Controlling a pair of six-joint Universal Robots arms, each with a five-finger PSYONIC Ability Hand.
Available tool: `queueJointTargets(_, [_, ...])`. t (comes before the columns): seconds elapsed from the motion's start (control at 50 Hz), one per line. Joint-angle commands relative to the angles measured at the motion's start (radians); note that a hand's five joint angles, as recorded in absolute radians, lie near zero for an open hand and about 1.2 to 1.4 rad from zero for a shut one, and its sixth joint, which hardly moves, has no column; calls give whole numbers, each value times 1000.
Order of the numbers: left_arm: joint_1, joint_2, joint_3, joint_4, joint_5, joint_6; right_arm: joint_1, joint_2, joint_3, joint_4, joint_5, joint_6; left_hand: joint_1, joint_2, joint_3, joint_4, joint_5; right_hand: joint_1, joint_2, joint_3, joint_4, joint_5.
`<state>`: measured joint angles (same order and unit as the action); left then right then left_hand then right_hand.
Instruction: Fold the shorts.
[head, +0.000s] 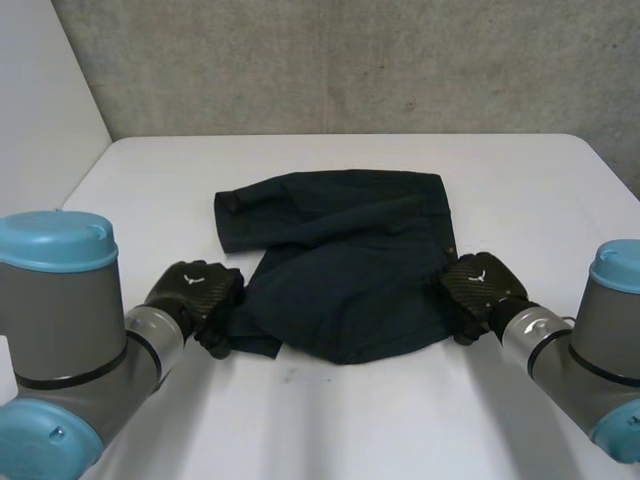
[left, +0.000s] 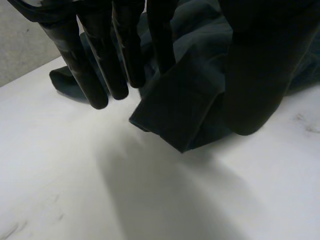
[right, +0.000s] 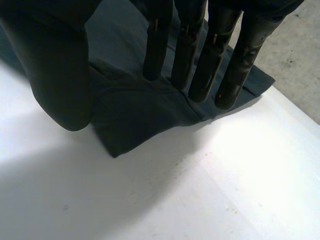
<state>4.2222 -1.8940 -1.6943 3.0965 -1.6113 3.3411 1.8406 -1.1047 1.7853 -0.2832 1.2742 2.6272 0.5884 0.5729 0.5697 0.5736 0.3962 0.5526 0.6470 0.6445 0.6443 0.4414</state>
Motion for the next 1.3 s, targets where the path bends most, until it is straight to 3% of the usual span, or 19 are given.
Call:
queueJointTargets(0.02, [-8, -27, 4, 40, -2, 1, 2, 38, -38, -10, 2, -12, 312, 327, 330, 327, 329, 258, 163, 166, 166, 194])
queueJointTargets(0.24, [-7, -65, 44, 77, -6, 9, 3, 71, -64, -4, 4, -12, 717, 732, 735, 732, 734, 249, 154, 157, 157, 185])
queueJointTargets(0.3, [-2, -71, 62, 77, -6, 9, 3, 69, -66, -4, 2, -12, 808, 823, 827, 823, 826, 474, 379, 382, 382, 410])
queueJointTargets(0.32, [1, -71, 71, 77, -6, 9, 2, 68, -69, -4, -6, -10, 808, 823, 827, 823, 826, 812, 718, 720, 720, 749])
queueJointTargets(0.42, [5, -57, 102, 70, -9, 17, 2, 46, -84, 7, -1, -3, 808, 823, 827, 823, 826, 844, 749, 752, 752, 780])
queueJointTargets(0.56, [5, 131, 153, -21, -6, 60, -1, -211, -110, 107, 8, 1, 808, 823, 827, 823, 826, 844, 749, 752, 752, 780])
queueJointTargets(0.6, [4, 231, 163, -83, -4, 127, -4, -312, -168, 241, 16, -1, 808, 823, 827, 823, 826, 844, 749, 752, 752, 780])
queueJointTargets(0.7, [1, 325, 139, -153, -4, 242, 0, -366, -256, 449, 16, -10, 808, 823, 827, 823, 826, 844, 749, 752, 752, 780])
queueJointTargets(0.8, [-2, 325, 39, -199, -9, 330, 14, -351, -281, 657, 19, -96, 808, 823, 827, 823, 826, 844, 749, 752, 752, 780])
queueJointTargets(0.86, [-7, 305, -22, -196, -10, 340, 34, -307, -264, 697, 22, -153, 808, 823, 827, 823, 826, 844, 749, 752, 752, 780])
queueJointTargets(1.0, [-4, 162, -74, -173, -16, 343, 86, -173, -230, 691, 49, -170, 808, 823, 827, 823, 826, 844, 749, 752, 752, 780])
queueJointTargets(1.1, [19, -9, 22, -70, -44, 343, 91, -66, -279, 607, 105, -164, 808, 823, 827, 823, 826, 844, 749, 752, 752, 780])
queueJointTargets(1.2, [38, -100, 131, -62, -79, 331, 92, -21, -310, 558, 122, -86, 808, 823, 827, 823, 826, 844, 749, 752, 752, 780])
queueJointTargets(1.22, [36, -114, 146, -65, -82, 328, 91, -15, -314, 561, 122, -43, 808, 823, 827, 823, 826, 650, 556, 558, 558, 587])
queueJointTargets(1.3, [25, -109, 156, -67, -82, 327, 82, -21, -311, 565, 114, 46, 808, 823, 827, 823, 826, 490, 396, 398, 398, 427])
